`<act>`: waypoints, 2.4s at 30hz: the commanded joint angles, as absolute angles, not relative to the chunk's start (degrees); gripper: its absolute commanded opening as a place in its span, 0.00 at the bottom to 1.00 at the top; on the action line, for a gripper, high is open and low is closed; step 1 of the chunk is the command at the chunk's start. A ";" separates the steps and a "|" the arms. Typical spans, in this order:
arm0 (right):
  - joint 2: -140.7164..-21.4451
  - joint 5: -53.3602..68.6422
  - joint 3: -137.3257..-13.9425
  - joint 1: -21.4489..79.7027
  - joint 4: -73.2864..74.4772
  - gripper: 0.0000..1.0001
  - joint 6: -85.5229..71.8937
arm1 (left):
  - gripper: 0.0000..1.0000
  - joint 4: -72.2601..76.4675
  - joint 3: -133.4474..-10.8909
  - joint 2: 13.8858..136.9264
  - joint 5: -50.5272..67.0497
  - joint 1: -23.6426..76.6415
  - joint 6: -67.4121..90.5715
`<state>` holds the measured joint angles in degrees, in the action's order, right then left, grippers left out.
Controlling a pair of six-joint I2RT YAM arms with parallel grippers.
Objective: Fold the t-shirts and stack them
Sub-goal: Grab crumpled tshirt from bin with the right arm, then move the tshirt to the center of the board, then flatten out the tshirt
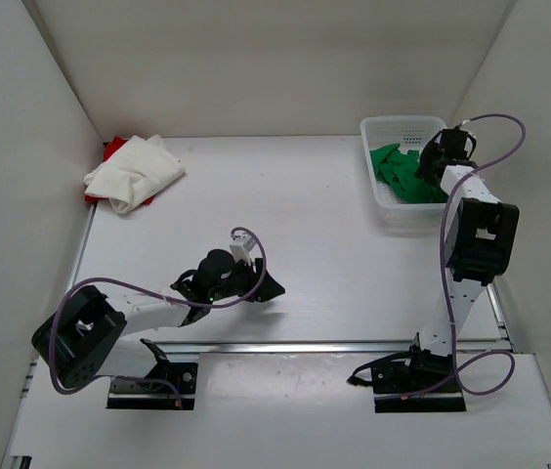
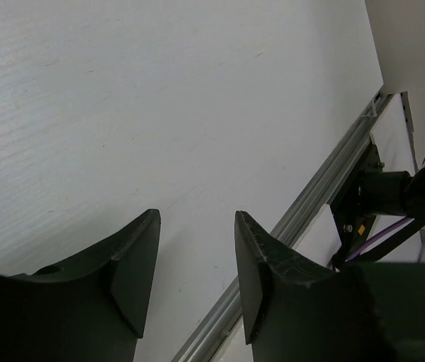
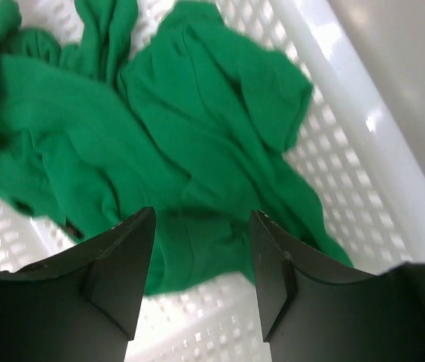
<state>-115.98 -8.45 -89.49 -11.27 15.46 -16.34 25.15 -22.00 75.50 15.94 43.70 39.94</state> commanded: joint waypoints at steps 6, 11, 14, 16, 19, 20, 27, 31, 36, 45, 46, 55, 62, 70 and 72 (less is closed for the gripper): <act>-124.71 -11.34 -100.54 -10.99 17.32 0.48 -17.04 | 0.54 27.59 -21.35 74.26 18.28 41.57 40.78; -120.68 -10.20 -95.46 -10.90 11.35 0.22 -17.31 | 0.56 25.93 -24.16 76.28 18.80 42.36 39.99; -117.25 -10.29 -92.90 -10.63 8.88 0.08 -16.97 | 0.56 26.19 -25.31 77.96 18.81 43.24 40.52; -113.66 -10.37 -90.71 -10.02 7.48 0.04 -16.44 | 0.55 26.19 -26.01 78.75 19.25 43.51 40.87; -104.89 -9.06 -86.15 -8.97 4.32 0.00 -16.52 | 0.55 26.11 -27.07 78.93 20.74 42.11 41.49; -103.20 -8.79 -85.70 -8.53 3.96 0.00 -16.26 | 0.55 25.58 -27.24 78.40 20.83 41.93 41.92; -84.23 1.54 -86.30 -1.24 2.20 0.00 -14.68 | 0.55 21.62 -29.97 73.13 22.94 33.94 42.80; -77.01 13.07 -89.99 7.18 0.27 0.00 -16.96 | 0.56 20.39 -30.15 70.23 25.03 27.70 44.12; -75.24 20.18 -95.44 20.11 0.35 0.00 -16.87 | 0.56 21.97 -25.23 64.35 27.15 16.99 49.21; -75.41 39.28 -79.16 14.87 -21.13 0.00 -35.91 | 0.60 13.72 -26.35 54.40 25.75 4.30 47.64; -75.32 40.16 -72.14 13.64 -26.31 0.00 -37.60 | 0.59 15.02 -26.02 54.58 25.66 4.05 48.25; -90.54 36.07 -59.25 7.55 -26.04 0.43 -38.42 | 0.60 12.49 -22.23 54.41 17.42 6.22 44.75; -78.86 14.80 -46.70 19.75 -12.33 0.24 -30.07 | 0.59 3.45 -20.92 54.14 6.51 15.47 36.75; -67.68 3.08 -27.96 31.47 -3.08 0.23 -28.39 | 0.73 10.18 -15.03 59.39 6.94 12.66 40.33; -67.06 6.39 -25.50 30.59 -4.65 0.38 -27.87 | 0.76 12.20 -16.95 65.01 6.95 13.00 40.43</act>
<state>-68.55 8.99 -27.79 31.68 -4.99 -29.41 6.96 -15.49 60.40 7.81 12.86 39.46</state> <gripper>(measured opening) 0.333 0.749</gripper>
